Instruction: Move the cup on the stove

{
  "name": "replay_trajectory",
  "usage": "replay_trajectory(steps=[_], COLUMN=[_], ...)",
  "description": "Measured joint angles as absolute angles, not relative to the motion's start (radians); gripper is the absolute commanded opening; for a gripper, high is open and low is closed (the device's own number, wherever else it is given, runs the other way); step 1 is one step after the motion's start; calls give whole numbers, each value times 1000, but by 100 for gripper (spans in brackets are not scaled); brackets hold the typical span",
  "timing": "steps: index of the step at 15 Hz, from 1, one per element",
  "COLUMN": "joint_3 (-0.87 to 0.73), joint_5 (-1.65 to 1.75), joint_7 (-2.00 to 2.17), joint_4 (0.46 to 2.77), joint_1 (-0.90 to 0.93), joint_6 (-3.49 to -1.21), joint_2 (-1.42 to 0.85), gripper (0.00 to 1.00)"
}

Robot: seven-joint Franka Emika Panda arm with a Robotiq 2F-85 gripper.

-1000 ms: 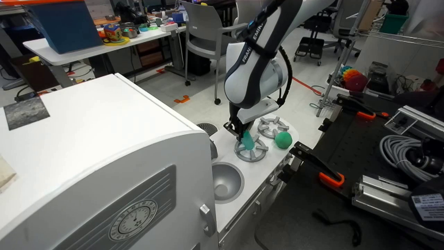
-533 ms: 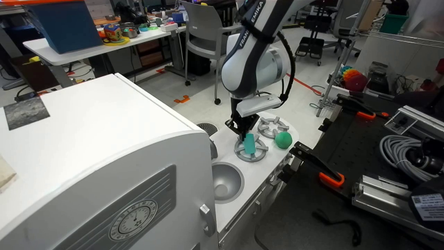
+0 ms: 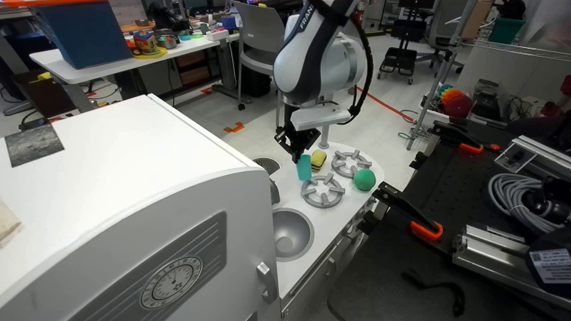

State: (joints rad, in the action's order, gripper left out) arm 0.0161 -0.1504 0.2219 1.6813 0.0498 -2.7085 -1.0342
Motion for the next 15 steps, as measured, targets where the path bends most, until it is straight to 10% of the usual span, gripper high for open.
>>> replay_trajectory(steps=[15], joint_3=[-133], joint_5=[-61], joint_7=[261], joint_4=[1231], joint_1=[168], joint_6=[-2751], joint_2=[-1383], gripper=[1])
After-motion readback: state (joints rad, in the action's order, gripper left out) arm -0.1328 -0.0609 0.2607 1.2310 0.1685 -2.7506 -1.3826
